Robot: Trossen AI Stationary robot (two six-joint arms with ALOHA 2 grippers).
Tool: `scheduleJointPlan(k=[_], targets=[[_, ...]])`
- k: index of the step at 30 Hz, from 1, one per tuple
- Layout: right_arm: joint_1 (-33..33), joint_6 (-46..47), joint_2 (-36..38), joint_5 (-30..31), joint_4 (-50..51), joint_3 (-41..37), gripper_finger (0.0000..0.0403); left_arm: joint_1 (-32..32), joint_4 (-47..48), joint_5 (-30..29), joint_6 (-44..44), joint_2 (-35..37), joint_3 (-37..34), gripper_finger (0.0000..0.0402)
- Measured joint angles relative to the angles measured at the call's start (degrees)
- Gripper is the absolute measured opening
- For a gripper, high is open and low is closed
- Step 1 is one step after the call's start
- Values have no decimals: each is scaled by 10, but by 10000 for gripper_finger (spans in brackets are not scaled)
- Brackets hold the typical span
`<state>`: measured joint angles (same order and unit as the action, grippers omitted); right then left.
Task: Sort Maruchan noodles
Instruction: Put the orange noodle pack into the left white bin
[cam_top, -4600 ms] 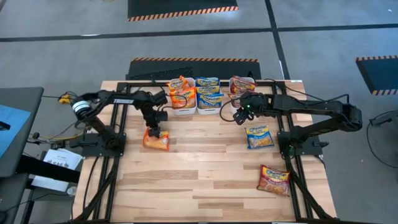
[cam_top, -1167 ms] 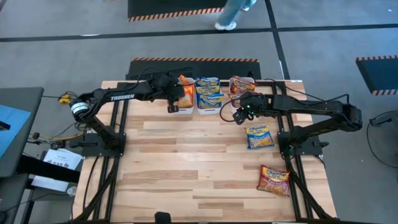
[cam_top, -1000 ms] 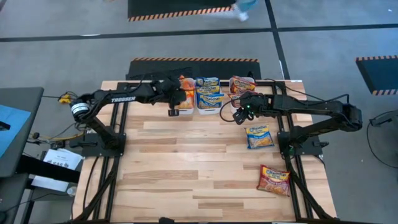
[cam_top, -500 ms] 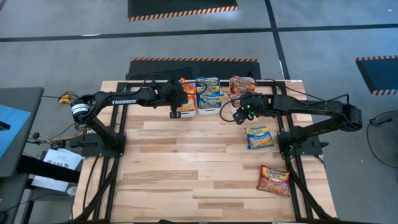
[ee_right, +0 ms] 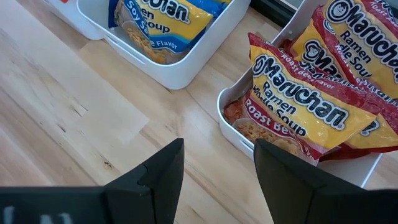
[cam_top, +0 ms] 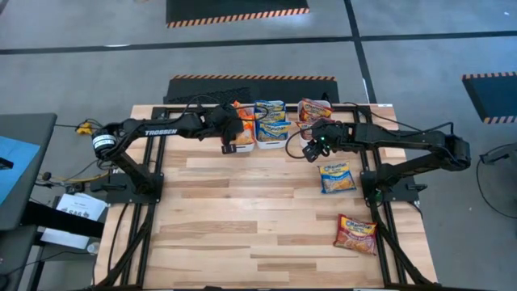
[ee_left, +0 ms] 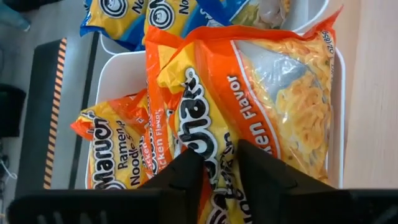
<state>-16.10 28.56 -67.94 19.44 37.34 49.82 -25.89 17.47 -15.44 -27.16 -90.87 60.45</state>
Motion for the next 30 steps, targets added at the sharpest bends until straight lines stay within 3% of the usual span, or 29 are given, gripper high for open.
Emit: scheduleJointPlan(k=[8, 13, 15, 20, 22, 30], targets=[[0, 0, 0, 0, 0, 0, 219, 12, 27, -53, 40, 0, 31, 129], [0, 0, 0, 0, 0, 0, 219, 12, 78, -36, 43, 0, 83, 130], [0, 0, 0, 0, 1, 0, 219, 12, 95, -1, 51, 0, 103, 130], [0, 0, 0, 0, 1, 0, 219, 15, 99, 188, 98, 0, 124, 130], [0, 0, 0, 0, 1, 0, 219, 20, 105, 238, 103, 0, 124, 130], [0, 0, 0, -1, 1, 0, 219, 29, 106, 251, 103, -52, 123, 130]])
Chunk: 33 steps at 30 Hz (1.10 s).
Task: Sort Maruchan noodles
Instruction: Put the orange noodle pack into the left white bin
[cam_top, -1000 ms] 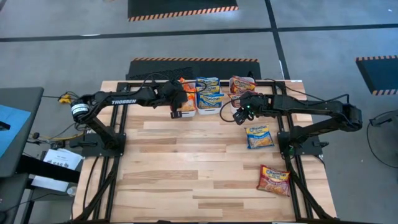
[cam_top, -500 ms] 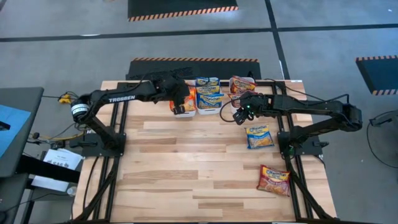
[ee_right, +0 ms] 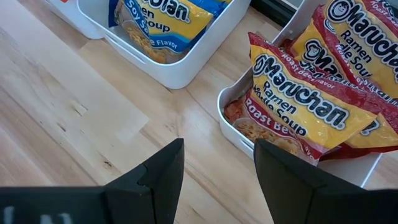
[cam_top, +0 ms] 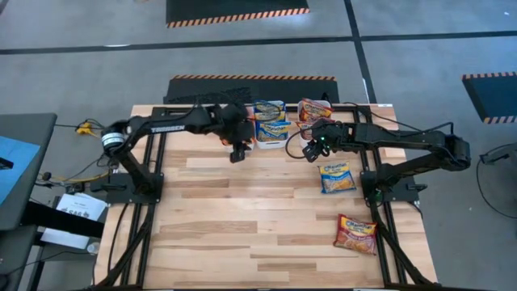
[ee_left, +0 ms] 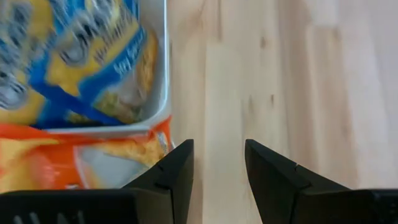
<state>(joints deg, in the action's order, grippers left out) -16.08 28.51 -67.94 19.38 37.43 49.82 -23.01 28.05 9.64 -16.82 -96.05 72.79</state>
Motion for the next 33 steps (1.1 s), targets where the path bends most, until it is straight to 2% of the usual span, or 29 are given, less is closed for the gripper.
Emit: scheduleJointPlan(k=[6, 13, 18, 23, 27, 33], targets=[[0, 0, 0, 0, 1, 0, 219, -5, -7, -11, -10, -44, -1, 130], [0, 0, 0, 0, 3, 0, 219, -23, -18, -34, -6, -45, -1, 130], [0, 0, 0, 0, 3, 0, 219, -48, -20, -22, -5, -45, -1, 130], [0, 0, 0, 0, 3, 0, 219, -67, -20, 39, 17, -52, -1, 130], [0, 0, 0, 0, 1, 0, 219, -69, -23, 45, 18, -76, 0, 130], [4, 1, 0, 0, 0, 0, 219, -68, -17, 94, 15, -104, -1, 130]])
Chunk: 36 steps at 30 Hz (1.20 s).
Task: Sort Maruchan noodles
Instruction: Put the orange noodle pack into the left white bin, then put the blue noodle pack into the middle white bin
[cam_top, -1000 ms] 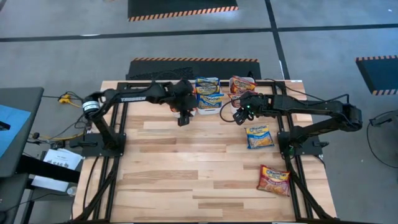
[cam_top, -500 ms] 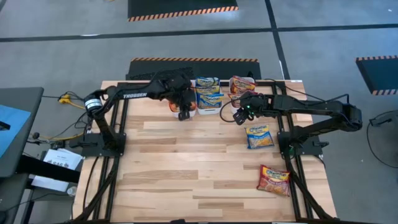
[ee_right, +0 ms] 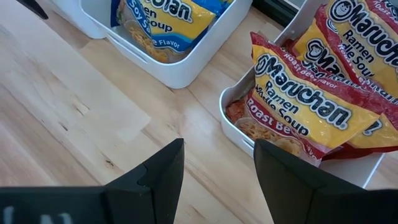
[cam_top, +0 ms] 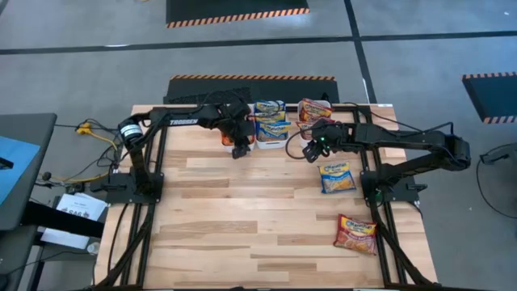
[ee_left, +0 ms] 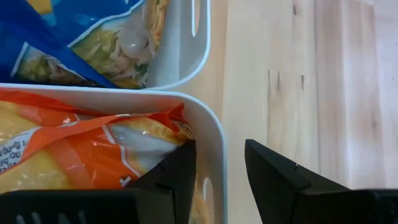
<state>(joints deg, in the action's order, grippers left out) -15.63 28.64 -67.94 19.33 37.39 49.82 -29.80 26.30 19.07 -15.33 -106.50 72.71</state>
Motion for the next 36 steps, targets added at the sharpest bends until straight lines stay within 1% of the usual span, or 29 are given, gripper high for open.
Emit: scheduleJointPlan(k=[2, 9, 15, 23, 25, 29, 31, 34, 36], targets=[[2, 0, 0, 0, 0, 0, 219, 1, 0, 10, 0, 0, 0, 130], [3, 0, 0, 0, -1, 0, 219, 4, 8, 13, 0, 0, 5, 130], [3, -1, 0, 0, -1, 0, 219, 5, 61, 17, 0, 0, 54, 130], [3, -2, 0, 0, -1, 0, 219, 5, 173, 13, -30, 9, 140, 130], [3, -2, 0, 0, -1, 0, 219, 5, 190, 23, -32, 23, 156, 130], [3, -24, 0, 0, -2, 0, 219, 5, 192, 58, -30, 71, 155, 130], [3, -48, 0, 0, -1, 0, 219, 5, 193, 76, -24, 100, 142, 130], [3, -56, 0, -1, -1, 0, 219, 9, 191, 92, -11, 146, 113, 130], [2, -56, 0, -27, -1, 0, 219, 15, 181, 92, 4, 180, 84, 130]])
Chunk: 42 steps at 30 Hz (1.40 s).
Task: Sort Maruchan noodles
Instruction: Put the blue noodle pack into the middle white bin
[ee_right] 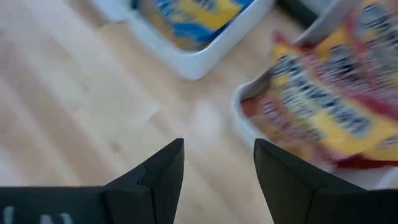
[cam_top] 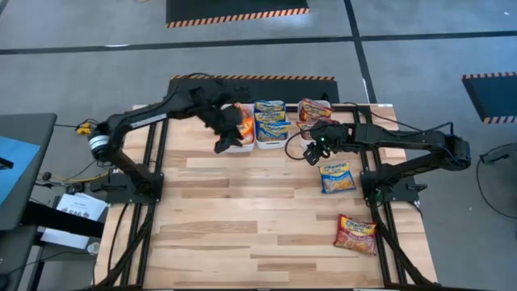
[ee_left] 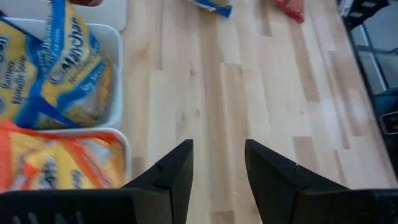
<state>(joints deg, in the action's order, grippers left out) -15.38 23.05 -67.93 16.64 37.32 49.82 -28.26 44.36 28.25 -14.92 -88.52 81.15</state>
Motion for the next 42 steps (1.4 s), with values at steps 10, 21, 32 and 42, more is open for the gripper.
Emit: scheduleJointPlan(k=[10, 21, 32, 42], targets=[[0, -3, 0, -191, 31, 0, 219, 71, -216, -2, 132, 182, -239, 130], [-3, -49, 0, -198, 91, 0, 249, 156, -383, -4, 270, 277, -382, 130], [-75, -131, 0, -197, 248, 82, 255, 243, -376, -98, 279, 282, -383, 130], [-128, -213, 0, -227, 362, 99, 255, 327, -375, -229, 308, 294, -383, 130]])
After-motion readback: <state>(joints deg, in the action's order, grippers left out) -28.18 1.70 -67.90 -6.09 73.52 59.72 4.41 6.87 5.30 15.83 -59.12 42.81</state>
